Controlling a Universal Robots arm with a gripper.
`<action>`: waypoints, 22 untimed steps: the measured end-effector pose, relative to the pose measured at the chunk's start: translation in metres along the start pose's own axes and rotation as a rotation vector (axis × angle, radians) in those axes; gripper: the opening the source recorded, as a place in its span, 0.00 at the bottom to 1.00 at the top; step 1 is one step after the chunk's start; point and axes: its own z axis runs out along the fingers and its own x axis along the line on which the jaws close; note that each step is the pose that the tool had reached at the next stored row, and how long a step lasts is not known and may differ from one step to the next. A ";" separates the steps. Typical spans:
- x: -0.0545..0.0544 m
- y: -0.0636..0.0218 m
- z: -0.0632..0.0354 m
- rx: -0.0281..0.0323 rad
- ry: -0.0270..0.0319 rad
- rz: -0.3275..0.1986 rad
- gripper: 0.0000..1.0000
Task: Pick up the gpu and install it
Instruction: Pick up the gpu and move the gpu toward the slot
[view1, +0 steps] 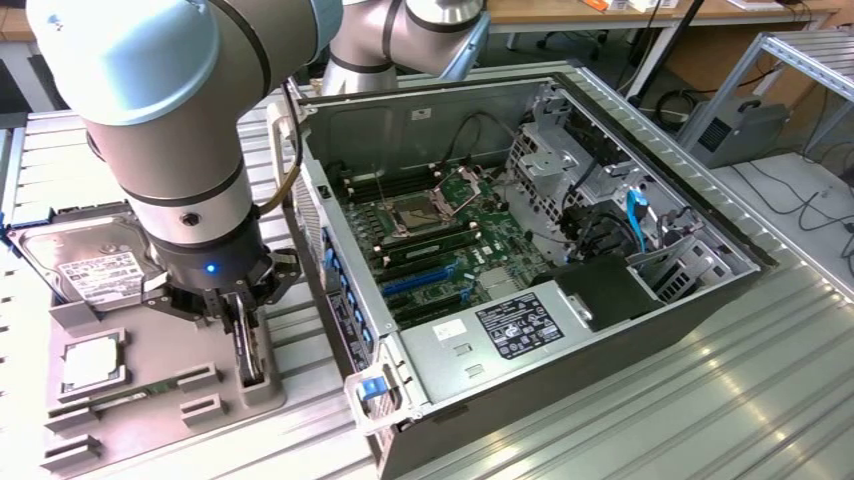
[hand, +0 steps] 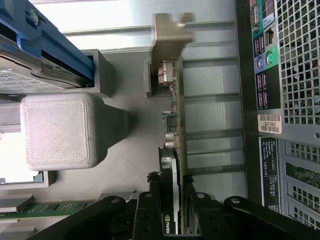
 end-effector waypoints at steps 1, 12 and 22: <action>0.000 0.0000 0.0000 0.0000 0.0000 0.000 0.27; 0.000 0.0000 0.0002 -0.0006 0.0015 -0.033 0.27; 0.000 0.0000 0.0005 -0.0013 0.0023 -0.054 0.27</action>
